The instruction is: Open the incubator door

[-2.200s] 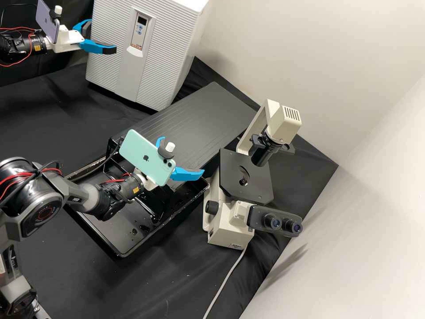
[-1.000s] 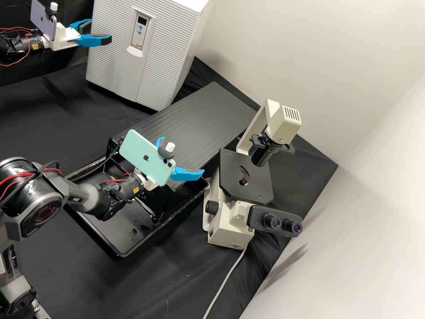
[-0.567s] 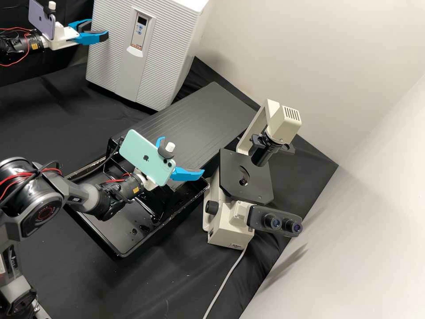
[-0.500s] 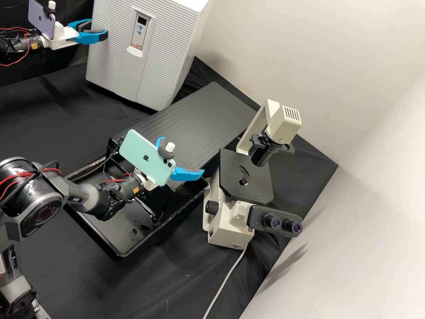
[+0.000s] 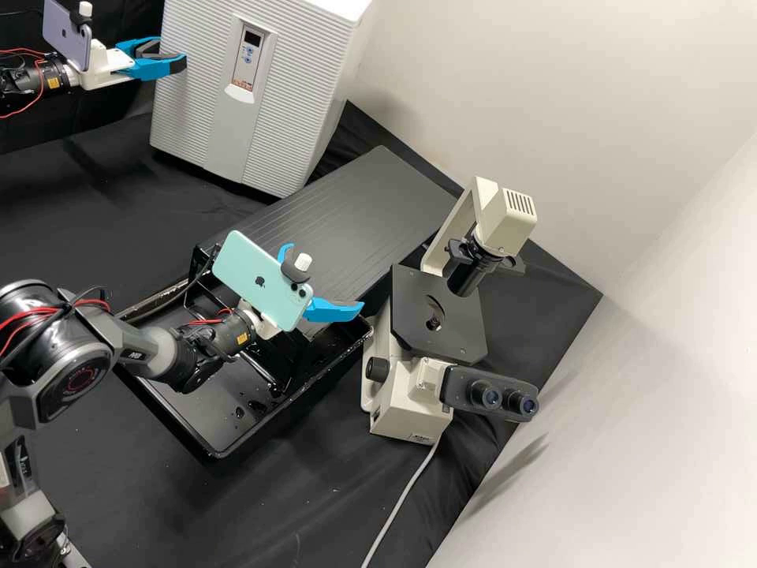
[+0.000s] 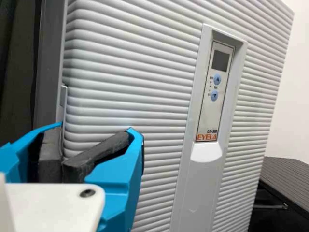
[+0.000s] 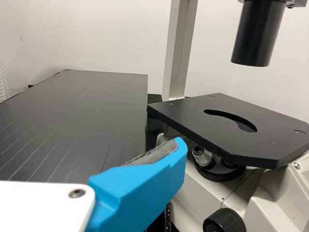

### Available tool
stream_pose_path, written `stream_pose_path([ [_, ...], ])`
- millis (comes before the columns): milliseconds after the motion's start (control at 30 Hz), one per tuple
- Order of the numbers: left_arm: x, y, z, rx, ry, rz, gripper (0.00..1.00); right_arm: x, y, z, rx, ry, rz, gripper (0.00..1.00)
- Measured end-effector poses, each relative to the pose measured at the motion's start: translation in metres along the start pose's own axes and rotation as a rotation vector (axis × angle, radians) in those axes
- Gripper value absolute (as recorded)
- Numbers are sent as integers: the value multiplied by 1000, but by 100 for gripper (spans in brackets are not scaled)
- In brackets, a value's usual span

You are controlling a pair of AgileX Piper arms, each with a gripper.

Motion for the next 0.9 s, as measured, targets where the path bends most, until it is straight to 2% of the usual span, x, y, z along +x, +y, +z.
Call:
stream_pose_path([
  [433, -25, 1, 17, -1, -27, -24, 0, 0, 0, 0, 0, 0, 0, 100],
  [667, -47, 1, 34, -9, -47, -42, 0, 0, 0, 0, 0, 0, 0, 100],
  [900, -80, 3, 64, 29, -120, -97, 0, 0, 0, 0, 0, 0, 0, 100],
])
